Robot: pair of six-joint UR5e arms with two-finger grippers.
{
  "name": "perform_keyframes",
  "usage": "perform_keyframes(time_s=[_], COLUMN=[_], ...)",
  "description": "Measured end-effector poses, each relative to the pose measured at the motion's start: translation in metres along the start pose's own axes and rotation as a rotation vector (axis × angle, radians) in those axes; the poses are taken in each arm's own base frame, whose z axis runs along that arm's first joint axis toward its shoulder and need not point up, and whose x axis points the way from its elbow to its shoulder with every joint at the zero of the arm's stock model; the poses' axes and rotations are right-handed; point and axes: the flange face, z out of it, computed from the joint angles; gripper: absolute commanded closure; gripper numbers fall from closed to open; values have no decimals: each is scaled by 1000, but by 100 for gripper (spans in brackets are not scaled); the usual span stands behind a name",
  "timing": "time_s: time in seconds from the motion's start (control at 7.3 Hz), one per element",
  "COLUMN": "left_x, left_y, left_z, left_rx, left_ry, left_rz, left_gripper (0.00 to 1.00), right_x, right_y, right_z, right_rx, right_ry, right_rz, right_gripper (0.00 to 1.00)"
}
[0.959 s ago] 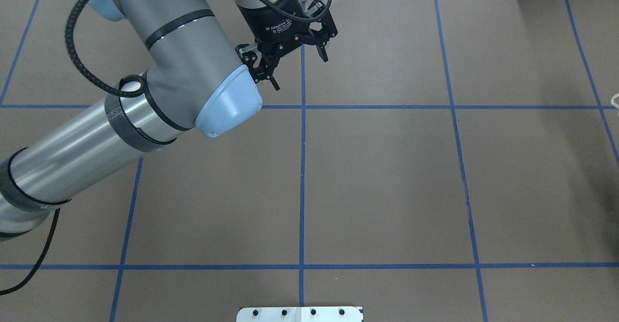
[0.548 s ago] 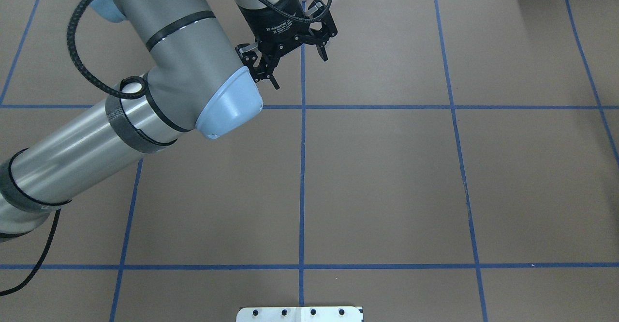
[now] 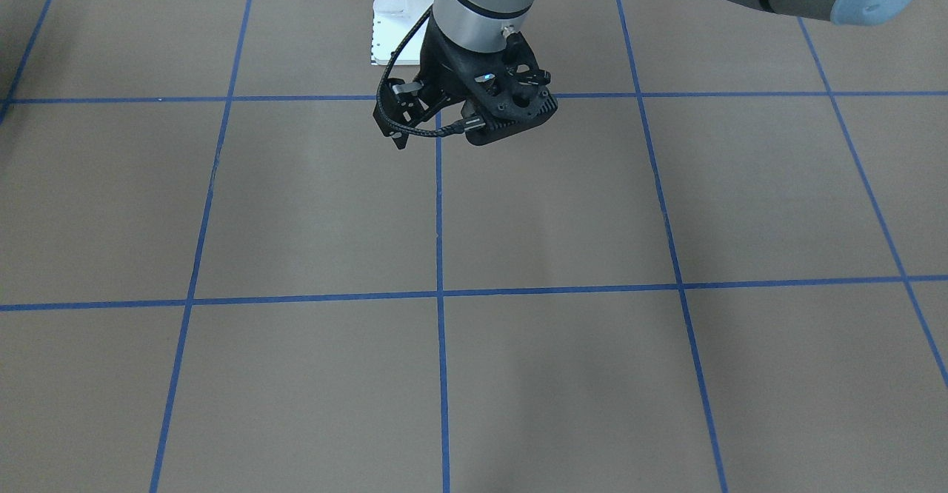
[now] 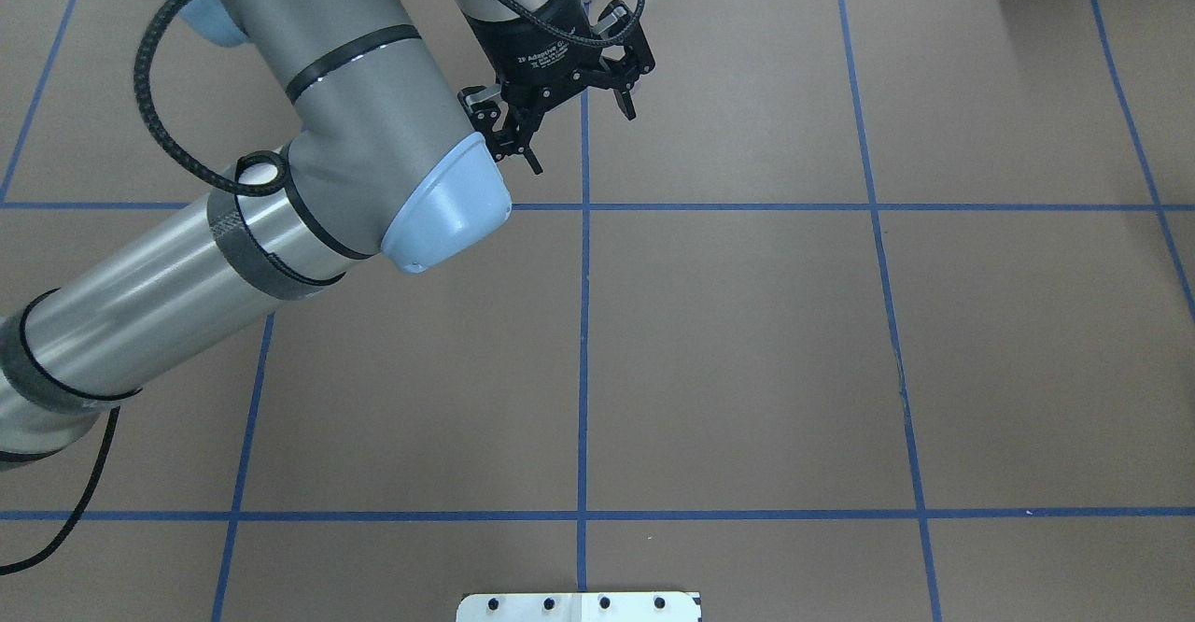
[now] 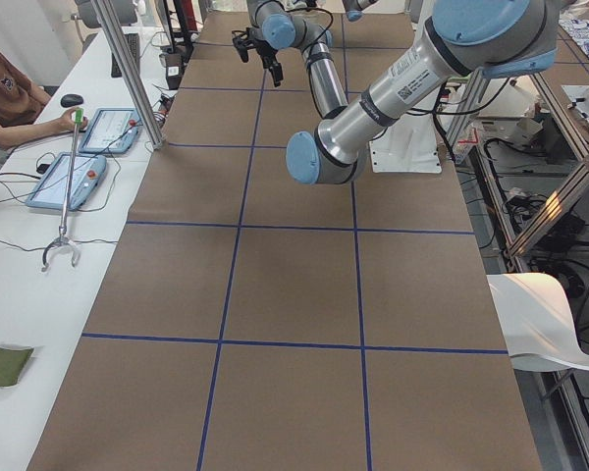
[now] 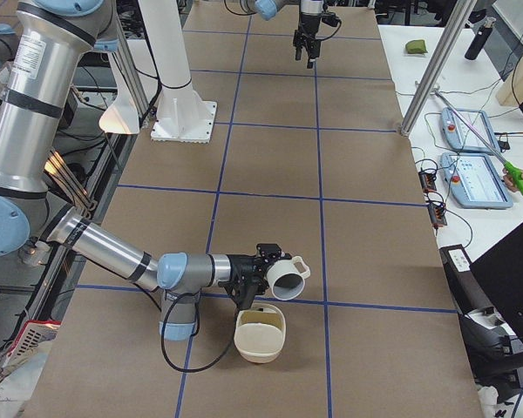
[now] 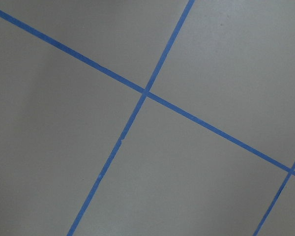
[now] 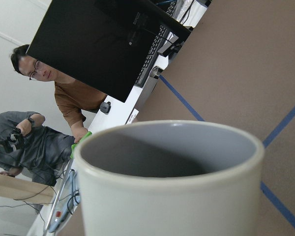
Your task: Left arm hands cup to right arm to dump lemon
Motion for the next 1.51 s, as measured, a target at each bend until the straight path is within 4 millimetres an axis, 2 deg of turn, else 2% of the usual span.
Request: perform_keyframes(time_s=[0.96,1.51], left_x=[0,2], left_y=[2,2], left_z=[-2,-4], left_rx=[0,2], left_ry=[3,5], left_rz=[3,3], left_gripper=[0,0], right_x=[14,15], right_y=[-8,-21], right_z=[-24,-34], right_rx=[-29,-4], right_ry=[-104,-142], right_rz=[588,919], right_gripper=[93,92])
